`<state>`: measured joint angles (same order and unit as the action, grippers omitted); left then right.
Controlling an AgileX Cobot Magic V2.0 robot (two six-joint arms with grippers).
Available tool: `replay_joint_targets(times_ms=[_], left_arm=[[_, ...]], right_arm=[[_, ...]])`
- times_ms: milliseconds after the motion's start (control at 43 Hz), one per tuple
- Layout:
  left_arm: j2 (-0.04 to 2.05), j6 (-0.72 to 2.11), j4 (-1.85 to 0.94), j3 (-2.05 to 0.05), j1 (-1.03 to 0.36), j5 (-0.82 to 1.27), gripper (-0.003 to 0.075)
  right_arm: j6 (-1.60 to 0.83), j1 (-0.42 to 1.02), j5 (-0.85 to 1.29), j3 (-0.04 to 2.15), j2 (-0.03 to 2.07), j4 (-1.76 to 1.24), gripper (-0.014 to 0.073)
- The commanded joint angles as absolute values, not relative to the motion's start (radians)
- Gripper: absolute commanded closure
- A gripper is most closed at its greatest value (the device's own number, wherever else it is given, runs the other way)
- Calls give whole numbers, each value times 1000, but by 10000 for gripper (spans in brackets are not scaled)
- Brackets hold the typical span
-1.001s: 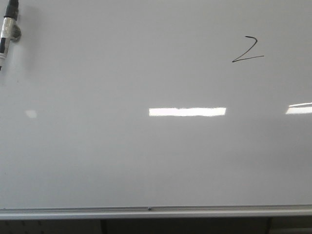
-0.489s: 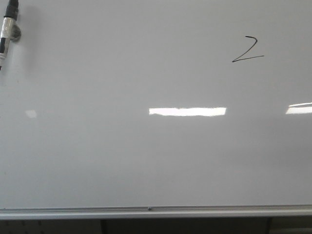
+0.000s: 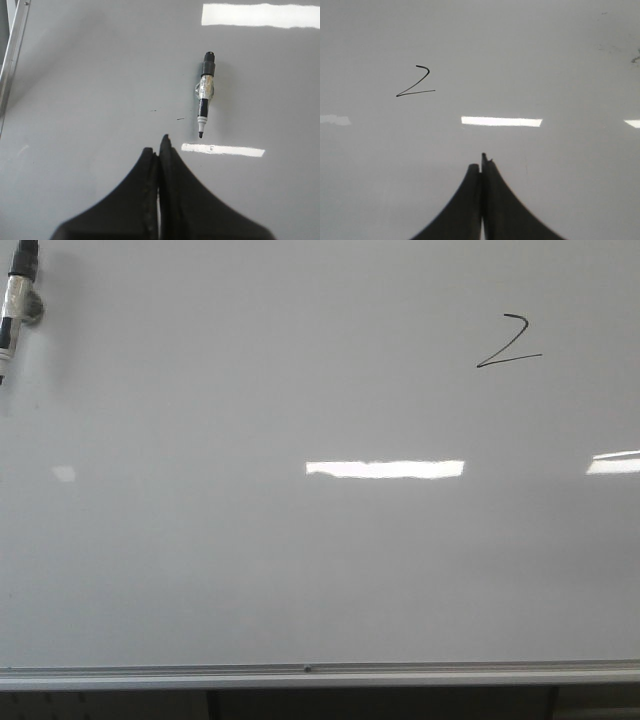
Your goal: Write number 2 on whiteboard
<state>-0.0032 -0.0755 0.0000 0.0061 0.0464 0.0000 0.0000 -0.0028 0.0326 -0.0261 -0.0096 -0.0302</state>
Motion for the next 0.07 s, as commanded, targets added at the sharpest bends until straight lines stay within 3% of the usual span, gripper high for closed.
replay_joint_targets(times_ms=[0,47], left_arm=[[-30,-77,0,40,44,-83,741],[-30,-77,0,40,44,-83,741]], right_arm=[[0,-6,-61,-23,-30,-22,663],[0,-6,-61,-23,-30,-22,663]])
